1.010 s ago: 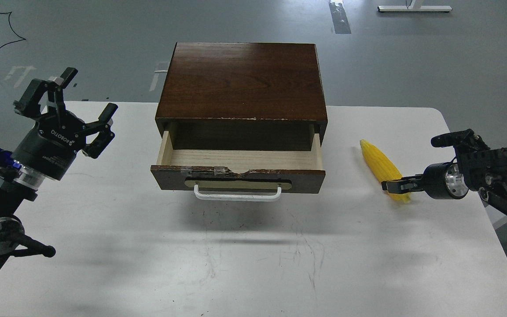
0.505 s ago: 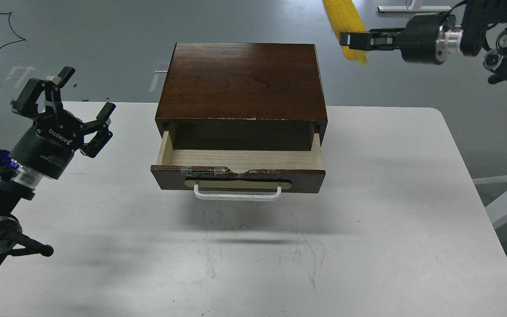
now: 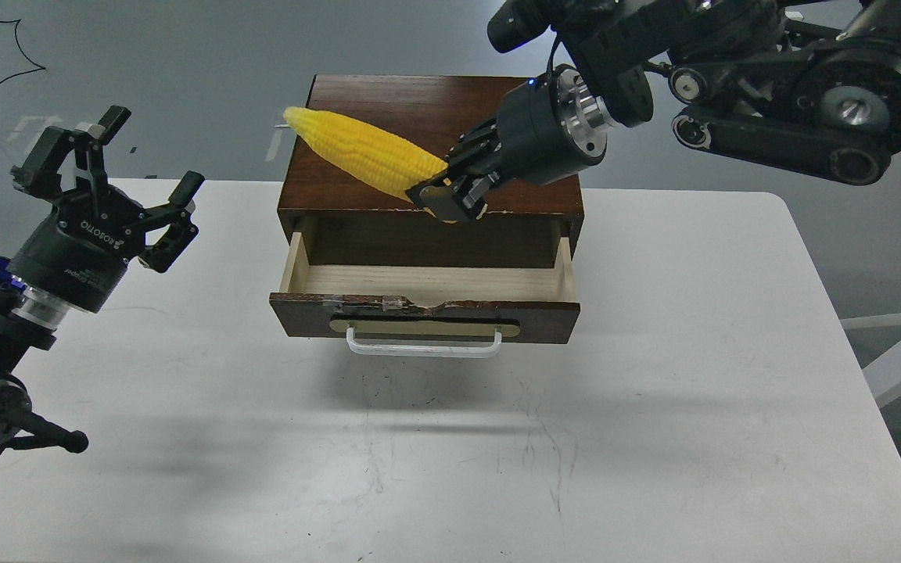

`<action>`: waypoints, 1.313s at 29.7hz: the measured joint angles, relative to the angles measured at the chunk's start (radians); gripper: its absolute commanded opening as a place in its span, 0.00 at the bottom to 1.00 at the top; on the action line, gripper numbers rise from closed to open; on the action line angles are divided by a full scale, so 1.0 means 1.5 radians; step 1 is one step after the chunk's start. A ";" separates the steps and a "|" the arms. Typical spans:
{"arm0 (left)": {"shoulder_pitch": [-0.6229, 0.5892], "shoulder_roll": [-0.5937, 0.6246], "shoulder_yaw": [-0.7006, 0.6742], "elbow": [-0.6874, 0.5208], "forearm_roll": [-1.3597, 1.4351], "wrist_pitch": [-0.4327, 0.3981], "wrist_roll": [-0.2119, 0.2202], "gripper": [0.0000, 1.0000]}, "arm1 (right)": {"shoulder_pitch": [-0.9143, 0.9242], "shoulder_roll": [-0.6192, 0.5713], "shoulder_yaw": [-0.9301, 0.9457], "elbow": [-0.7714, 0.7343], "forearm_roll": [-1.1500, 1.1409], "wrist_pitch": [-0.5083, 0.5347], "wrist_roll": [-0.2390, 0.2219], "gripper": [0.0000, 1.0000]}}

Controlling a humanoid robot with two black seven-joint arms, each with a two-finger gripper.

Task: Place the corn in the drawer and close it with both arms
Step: 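Lift the corn with the right gripper and lower it into the open drawer, then open the right gripper to release the corn and withdraw it upward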

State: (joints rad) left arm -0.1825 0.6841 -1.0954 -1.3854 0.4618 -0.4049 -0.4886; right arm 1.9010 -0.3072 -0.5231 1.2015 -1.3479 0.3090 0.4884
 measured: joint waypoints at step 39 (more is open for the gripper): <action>0.000 -0.001 -0.003 0.000 0.001 -0.001 0.000 1.00 | -0.105 0.082 -0.060 -0.080 -0.067 -0.121 0.000 0.69</action>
State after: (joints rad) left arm -0.1822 0.6829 -1.0999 -1.3851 0.4633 -0.4059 -0.4886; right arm 1.7441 -0.1835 -0.6136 1.0819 -1.4491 0.1270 0.4891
